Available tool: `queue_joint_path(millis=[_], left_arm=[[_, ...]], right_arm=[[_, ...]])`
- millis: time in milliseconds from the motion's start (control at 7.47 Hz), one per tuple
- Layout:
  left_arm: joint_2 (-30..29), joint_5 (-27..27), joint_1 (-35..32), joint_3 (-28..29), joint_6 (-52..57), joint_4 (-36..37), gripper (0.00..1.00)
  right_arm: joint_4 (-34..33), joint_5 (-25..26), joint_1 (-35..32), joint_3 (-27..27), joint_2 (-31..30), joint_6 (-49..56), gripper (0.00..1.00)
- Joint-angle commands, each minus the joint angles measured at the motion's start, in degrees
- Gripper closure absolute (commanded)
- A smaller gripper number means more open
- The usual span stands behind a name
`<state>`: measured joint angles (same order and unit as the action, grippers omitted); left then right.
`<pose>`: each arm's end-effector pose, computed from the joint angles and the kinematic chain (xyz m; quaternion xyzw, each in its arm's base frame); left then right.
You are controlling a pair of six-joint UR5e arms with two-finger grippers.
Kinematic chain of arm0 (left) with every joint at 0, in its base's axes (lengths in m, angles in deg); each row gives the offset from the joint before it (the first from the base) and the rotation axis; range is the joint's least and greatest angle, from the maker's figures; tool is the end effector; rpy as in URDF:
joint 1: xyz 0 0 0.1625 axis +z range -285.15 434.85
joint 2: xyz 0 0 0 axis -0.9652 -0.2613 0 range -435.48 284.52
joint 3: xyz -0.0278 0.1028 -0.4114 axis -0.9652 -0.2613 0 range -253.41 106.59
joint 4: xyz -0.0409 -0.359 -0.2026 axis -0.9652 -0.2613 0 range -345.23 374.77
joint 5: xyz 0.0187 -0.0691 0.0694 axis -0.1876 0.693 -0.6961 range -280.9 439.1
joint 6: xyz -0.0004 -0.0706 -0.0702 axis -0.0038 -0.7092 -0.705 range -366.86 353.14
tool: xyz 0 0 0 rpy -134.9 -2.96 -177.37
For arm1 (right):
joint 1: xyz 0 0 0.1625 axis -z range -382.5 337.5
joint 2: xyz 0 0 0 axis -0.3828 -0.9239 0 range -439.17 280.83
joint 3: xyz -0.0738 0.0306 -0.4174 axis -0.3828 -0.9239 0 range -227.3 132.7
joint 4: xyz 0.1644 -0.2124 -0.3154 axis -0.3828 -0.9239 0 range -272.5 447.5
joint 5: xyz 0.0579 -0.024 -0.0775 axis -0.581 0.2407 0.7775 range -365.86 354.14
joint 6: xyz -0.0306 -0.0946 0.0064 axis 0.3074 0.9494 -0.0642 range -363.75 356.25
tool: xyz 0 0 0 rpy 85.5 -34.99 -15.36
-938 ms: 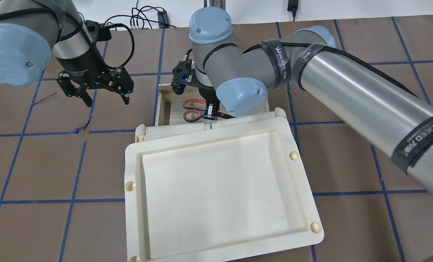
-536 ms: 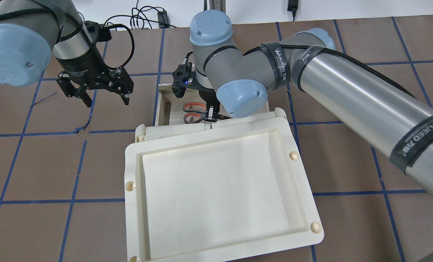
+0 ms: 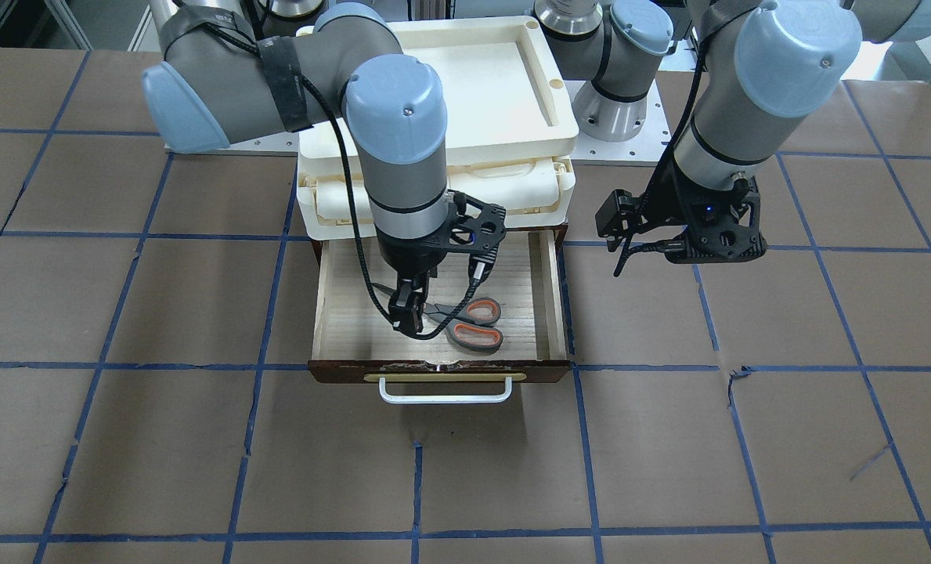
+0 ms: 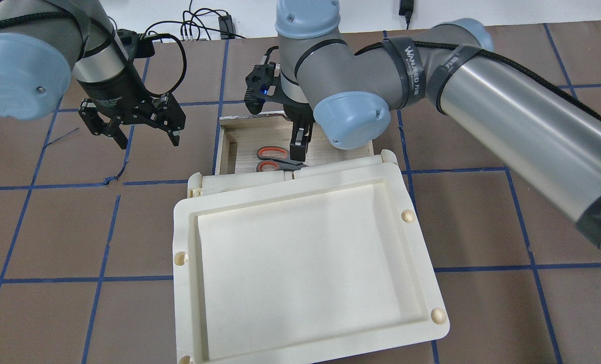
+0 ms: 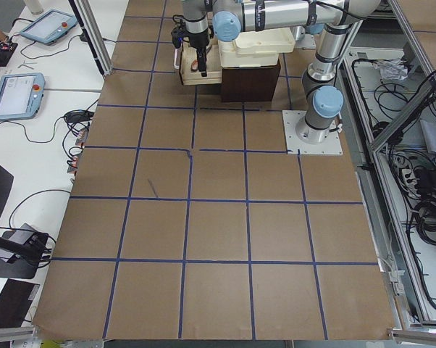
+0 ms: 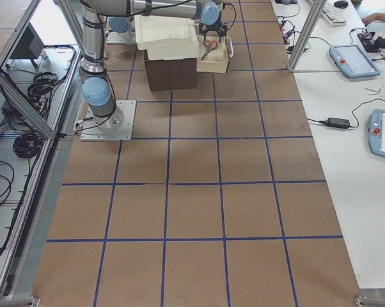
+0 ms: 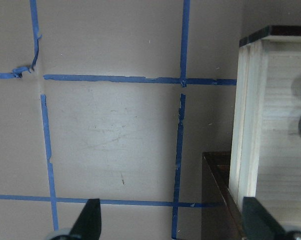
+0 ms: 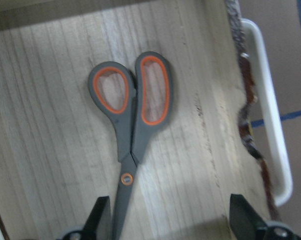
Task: Put scissors in drawer and close it
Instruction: 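Open the right gripper and raise it away from the drawer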
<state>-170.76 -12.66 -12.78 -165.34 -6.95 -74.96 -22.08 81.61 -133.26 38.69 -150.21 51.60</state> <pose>-0.1088 -0.5200 0.4257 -0.0205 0.9978 0.0608 0.0141 0.3500 -0.5351 0.3721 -0.6164 0.7861 -0.0451 0.0090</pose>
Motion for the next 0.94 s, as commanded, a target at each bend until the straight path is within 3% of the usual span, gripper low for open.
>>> queue_joint_path(millis=[0,268,804], left_arm=[[0.00,-0.08,0.09,0.00,0.00,0.00,0.00],[0.00,-0.09,0.17,0.00,0.00,0.00,0.00],[0.00,-0.09,0.09,0.00,0.00,-0.09,0.00]], right_arm=[[2.79,-0.03,6.92,0.23,-5.05,-1.64,0.08],[6.74,0.58,10.81,0.32,-8.40,-11.95,0.01],[11.39,4.28,16.60,0.58,-11.40,-34.47,0.00]])
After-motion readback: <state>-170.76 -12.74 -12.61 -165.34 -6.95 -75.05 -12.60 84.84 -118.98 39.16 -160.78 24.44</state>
